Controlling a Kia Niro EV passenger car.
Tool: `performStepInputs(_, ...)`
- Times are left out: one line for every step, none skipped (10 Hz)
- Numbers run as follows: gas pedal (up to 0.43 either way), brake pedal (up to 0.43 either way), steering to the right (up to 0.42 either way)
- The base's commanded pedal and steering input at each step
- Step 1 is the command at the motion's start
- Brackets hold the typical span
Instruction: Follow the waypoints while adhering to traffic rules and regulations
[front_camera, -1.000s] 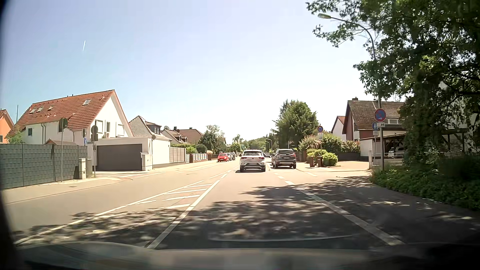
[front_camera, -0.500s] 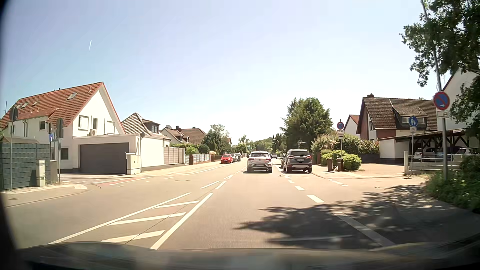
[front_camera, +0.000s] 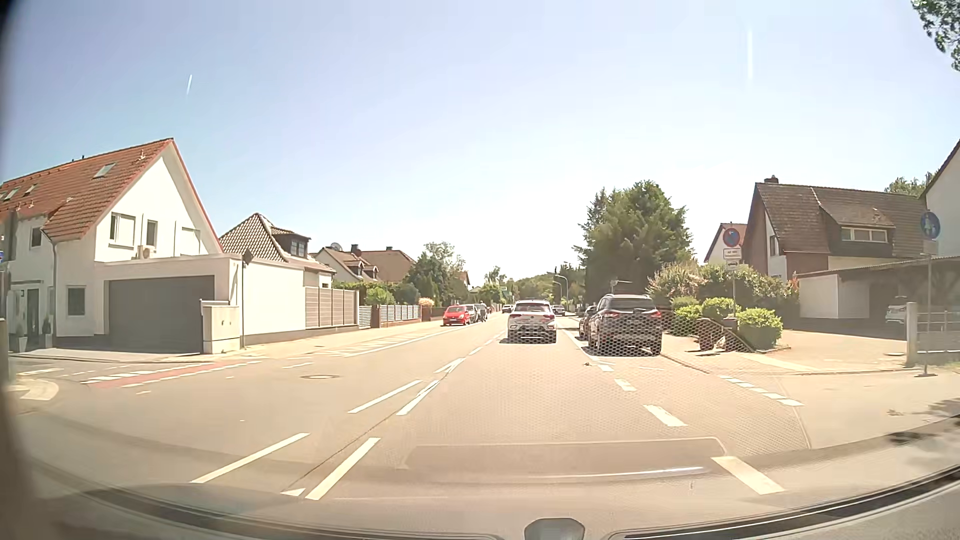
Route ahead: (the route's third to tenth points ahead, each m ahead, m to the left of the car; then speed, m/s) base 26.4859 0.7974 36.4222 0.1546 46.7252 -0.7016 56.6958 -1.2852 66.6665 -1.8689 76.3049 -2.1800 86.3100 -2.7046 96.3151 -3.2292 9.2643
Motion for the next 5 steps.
performStepInputs(0.020,0.030,0.012)
performStepInputs(0.020,0.030,0.016)
performStepInputs(0.020,0.030,0.017)
performStepInputs(0.028,0.030,0.019)
performStepInputs(0.039,0.030,0.020)
